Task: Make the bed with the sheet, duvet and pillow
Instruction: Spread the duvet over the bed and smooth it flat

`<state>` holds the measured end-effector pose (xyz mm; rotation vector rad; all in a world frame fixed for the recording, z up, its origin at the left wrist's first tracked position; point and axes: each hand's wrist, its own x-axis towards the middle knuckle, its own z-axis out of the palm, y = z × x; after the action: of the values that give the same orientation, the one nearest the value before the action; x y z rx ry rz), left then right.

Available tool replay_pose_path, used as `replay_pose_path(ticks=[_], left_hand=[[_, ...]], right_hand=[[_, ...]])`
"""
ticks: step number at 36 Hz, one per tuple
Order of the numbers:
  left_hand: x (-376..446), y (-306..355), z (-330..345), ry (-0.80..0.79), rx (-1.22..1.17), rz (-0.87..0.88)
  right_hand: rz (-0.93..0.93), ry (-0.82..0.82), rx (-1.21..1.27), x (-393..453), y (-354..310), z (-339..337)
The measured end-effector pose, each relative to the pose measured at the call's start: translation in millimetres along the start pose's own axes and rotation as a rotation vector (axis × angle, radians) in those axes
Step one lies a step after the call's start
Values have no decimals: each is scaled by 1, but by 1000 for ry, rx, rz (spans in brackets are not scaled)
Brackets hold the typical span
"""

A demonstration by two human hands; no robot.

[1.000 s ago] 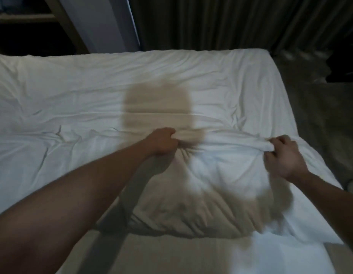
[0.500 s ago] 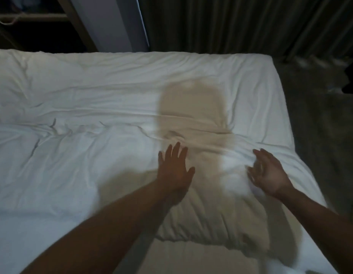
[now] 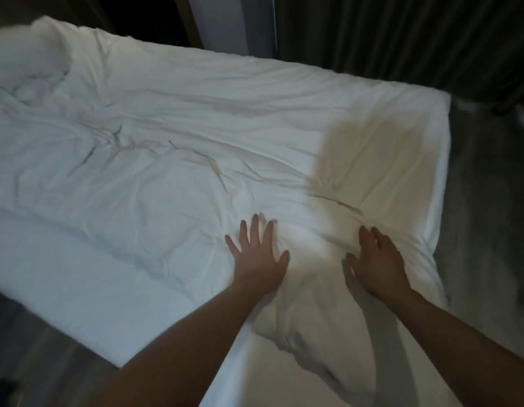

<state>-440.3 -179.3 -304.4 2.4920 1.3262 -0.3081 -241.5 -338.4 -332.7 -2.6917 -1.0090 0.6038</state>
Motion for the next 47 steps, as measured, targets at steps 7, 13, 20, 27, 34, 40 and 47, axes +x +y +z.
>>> replay_pose_path(ticks=[7, 13, 20, 27, 34, 40, 47], left_hand=[[-2, -26, 41, -412, -171, -249], [-6, -16, 55, -301, -110, -200], [-35, 67, 73, -25, -211, -14], [-52, 117, 117, -277, -148, -174], [-65, 192, 123, -300, -246, -421], [-97, 254, 132, -447, -195, -459], [-109, 286, 119, -548, -259, -428]], right_hand=[[-2, -165, -164, 11, 1, 5], [121, -174, -149, 18, 31, -2], [67, -120, -71, 30, 50, -16], [6, -232, -130, 45, 99, -30], [-144, -419, -53, 71, 170, -35], [-276, -566, -215, 73, 189, -61], [-244, -647, -394, 78, 202, -93]])
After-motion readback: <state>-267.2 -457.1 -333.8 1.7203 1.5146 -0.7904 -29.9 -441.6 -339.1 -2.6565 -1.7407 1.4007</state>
